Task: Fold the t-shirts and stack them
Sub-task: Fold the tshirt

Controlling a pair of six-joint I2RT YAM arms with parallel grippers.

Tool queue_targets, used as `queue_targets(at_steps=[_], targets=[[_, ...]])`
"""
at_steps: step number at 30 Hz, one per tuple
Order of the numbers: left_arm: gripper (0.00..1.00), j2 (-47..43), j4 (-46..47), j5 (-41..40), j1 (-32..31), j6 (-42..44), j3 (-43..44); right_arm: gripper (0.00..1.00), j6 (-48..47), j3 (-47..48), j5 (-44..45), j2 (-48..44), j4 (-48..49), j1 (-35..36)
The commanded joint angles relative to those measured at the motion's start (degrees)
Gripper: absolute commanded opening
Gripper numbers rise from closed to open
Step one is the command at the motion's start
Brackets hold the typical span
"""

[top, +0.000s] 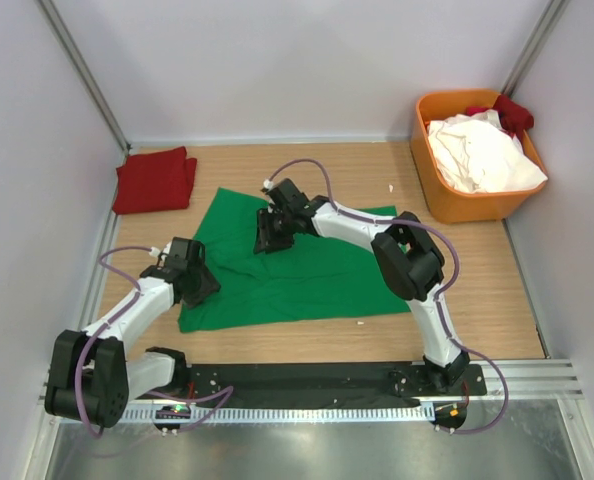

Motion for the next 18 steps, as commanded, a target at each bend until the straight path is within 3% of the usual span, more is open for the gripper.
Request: queue_targets(at_steps=[1,18], targets=[[0.53,0.18,-1.08,-2.42,-0.09,-0.07,-0.88,0.43,0.80,0.66,-1.62,0.16,2.16,0.83],[0.52,0.19,-0.91,-2.51,-0.01,0.01,-0.88,0.43,0.89,0.22,-0.56,1.92,2.07,2.59]])
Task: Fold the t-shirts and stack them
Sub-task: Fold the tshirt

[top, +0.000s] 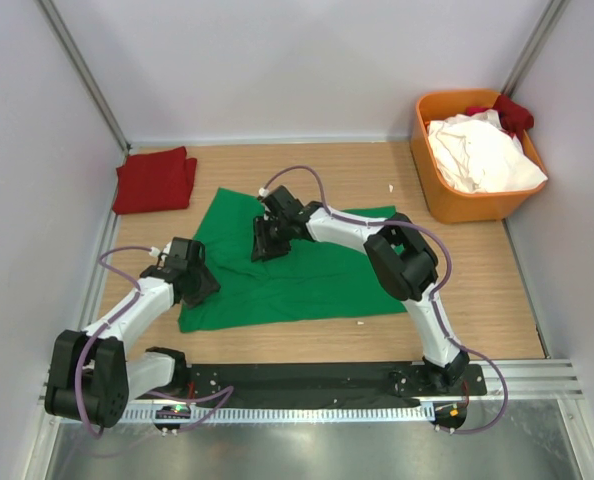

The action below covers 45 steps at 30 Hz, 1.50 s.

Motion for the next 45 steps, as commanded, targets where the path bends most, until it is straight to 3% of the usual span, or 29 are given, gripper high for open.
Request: queue_targets(at_steps=[1,9,15,17,25,43,44,45], targets=[[0.52,0.27,-0.91,-2.40,-0.09,0.01,-0.84,0.43,0.60,0.18,0.05,-0.02,1.57,0.63],[0.52,0.54,-0.82,-2.66,0.00,0.01,-0.75,0.35,0.52,0.18,-0.39,0.06,1.48,1.24],[0.52,0.54,-0.82,-2.75,-0.09,0.10,-0.75,0.05,0.52,-0.35,-1.01,-0.02,2.10,1.24],[0.52,0.53,-0.82,-2.66,-0.01,0.10,-0.75,0.01,0.34,-0.70,0.13,-0.81,2.28,1.24],[0.52,0.27,-0.91,-2.84,-0.09,0.01,-0.84,0.01,-0.63,-2.19,11.29,-5.12,-0.80,0.98],[0.52,0.19,-1.17,-3.10,0.00,-0.25,-0.75,0.01,-0.36,-4.30,17.54,-7.93,-1.77,0.98],[0.52,0.18,-1.17,-3.10,-0.09,-0.34,-0.75,0.02,-0.36,-4.39,17.63,-8.19,-1.85,0.98],[0.52,0.27,-1.17,-3.01,-0.09,-0.25,-0.66,0.22,-0.45,-4.30,17.54,-8.28,-2.12,1.06]])
